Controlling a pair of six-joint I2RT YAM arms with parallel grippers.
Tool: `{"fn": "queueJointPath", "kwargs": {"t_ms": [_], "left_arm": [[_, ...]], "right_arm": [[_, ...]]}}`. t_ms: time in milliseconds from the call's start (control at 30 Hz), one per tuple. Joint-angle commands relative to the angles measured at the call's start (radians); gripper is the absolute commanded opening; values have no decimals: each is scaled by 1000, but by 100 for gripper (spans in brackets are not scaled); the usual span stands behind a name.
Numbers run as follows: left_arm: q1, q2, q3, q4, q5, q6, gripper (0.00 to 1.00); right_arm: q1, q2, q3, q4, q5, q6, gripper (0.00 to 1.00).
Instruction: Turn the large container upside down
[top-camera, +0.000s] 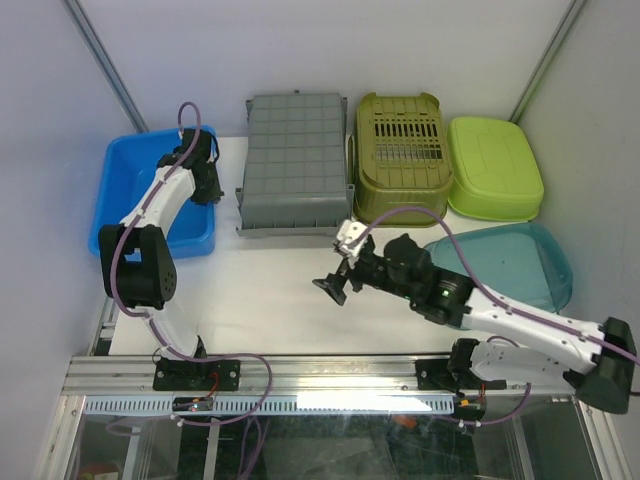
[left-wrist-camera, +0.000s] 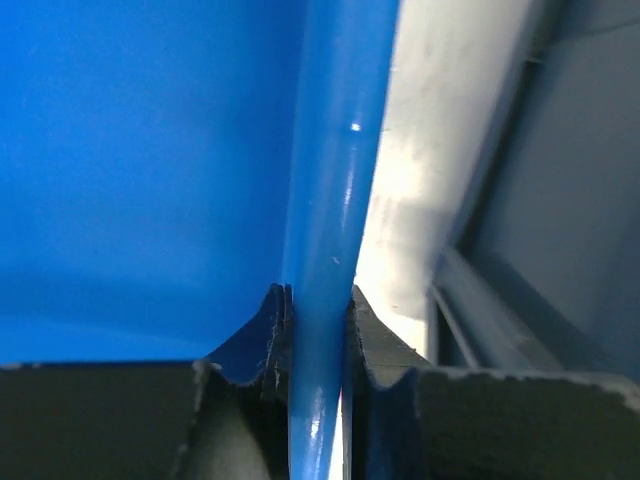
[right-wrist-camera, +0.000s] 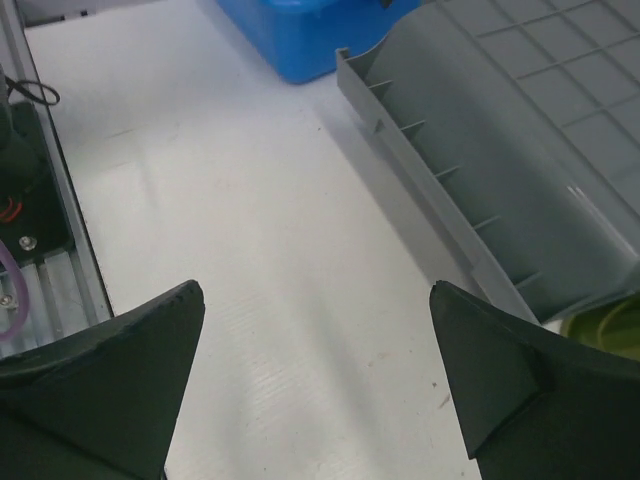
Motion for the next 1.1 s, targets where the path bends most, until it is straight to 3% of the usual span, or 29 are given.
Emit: {"fn": "queueJointPath", "kwargs": {"t_ms": [0, 333, 767, 967, 1067], "left_arm": [[8, -94, 96, 41, 35, -54, 0], [9, -217, 329, -48, 147, -60, 0], [9, -337, 593, -76, 221, -100, 0], [18, -395, 532, 20, 242, -139, 0], [79, -386, 483, 61, 377, -193, 0]], "right_arm": [[4, -181, -27, -43, 134, 98, 99], [4, -337, -62, -164, 238, 148, 99], [4, -282, -31, -130, 264, 250, 99], [4, -227, -13, -71, 214, 303, 99], [4, -201, -16, -41, 180, 318, 99]]}}
